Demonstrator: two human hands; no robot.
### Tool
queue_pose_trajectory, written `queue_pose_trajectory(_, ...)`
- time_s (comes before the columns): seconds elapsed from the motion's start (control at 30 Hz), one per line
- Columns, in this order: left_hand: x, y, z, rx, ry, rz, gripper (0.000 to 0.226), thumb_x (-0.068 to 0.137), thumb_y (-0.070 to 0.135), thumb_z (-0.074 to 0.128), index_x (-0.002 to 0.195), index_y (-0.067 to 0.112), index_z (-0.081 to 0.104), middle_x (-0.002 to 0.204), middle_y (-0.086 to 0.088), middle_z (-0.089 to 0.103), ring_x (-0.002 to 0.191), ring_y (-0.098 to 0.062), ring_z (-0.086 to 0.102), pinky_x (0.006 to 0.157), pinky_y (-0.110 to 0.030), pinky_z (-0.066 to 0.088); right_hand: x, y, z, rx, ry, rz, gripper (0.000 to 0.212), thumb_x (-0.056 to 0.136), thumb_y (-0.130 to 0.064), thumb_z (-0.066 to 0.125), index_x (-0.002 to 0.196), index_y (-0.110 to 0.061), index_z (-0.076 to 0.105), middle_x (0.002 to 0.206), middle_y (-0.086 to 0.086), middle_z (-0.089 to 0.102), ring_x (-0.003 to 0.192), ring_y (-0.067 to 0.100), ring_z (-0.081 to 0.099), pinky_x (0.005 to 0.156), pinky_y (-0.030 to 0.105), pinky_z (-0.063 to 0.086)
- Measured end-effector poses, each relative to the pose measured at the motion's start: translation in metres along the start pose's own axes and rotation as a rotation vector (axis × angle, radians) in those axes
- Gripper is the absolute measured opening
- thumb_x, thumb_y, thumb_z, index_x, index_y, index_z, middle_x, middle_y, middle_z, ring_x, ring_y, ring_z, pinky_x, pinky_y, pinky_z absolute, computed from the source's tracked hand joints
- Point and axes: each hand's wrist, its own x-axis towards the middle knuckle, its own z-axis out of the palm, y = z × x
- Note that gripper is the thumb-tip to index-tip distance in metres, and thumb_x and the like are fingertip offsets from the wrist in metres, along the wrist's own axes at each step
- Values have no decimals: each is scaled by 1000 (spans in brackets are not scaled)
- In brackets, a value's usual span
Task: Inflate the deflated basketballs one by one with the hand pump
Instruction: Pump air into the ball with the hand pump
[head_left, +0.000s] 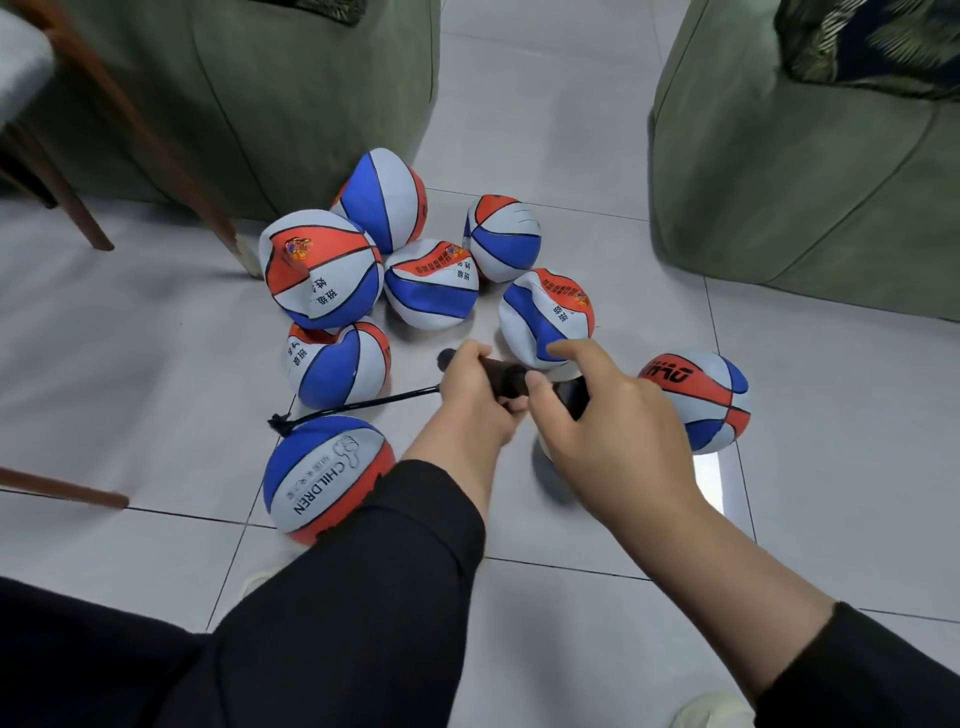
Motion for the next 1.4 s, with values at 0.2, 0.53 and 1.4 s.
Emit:
queue_pose_trajectory(0.2, 18, 18, -17, -14, 79, 2, 31, 77, 25, 69, 106, 15, 61, 95, -9, 63, 86, -27, 54, 102, -40, 51, -9, -14, -15, 63, 8, -2, 44, 90, -57, 44, 125, -36, 59, 62, -8, 56, 67, 17, 57, 56, 32, 41)
queue_pose_trajectory(0.53, -1, -27, -2, 130, -39, -48, 23, 86, 32, 60, 78, 16, 46, 51, -2, 55, 57, -25, 59, 67, -30, 52, -4, 9, 20, -13, 1, 87, 40, 96, -47, 46, 131, -32, 58, 74, -6, 58, 78, 20, 59, 66, 37, 51)
queue_pose_trajectory(1.4, 30, 12, -28, -73, 12, -2, 64, 54, 22, 74, 117, 18, 63, 98, -11, 65, 90, -30, 55, 81, -42, 45, -4, -27, -19, 20, -45, 6, 43, 96, -52, 48, 134, -35, 54, 80, -8, 64, 85, 21, 64, 73, 37, 54)
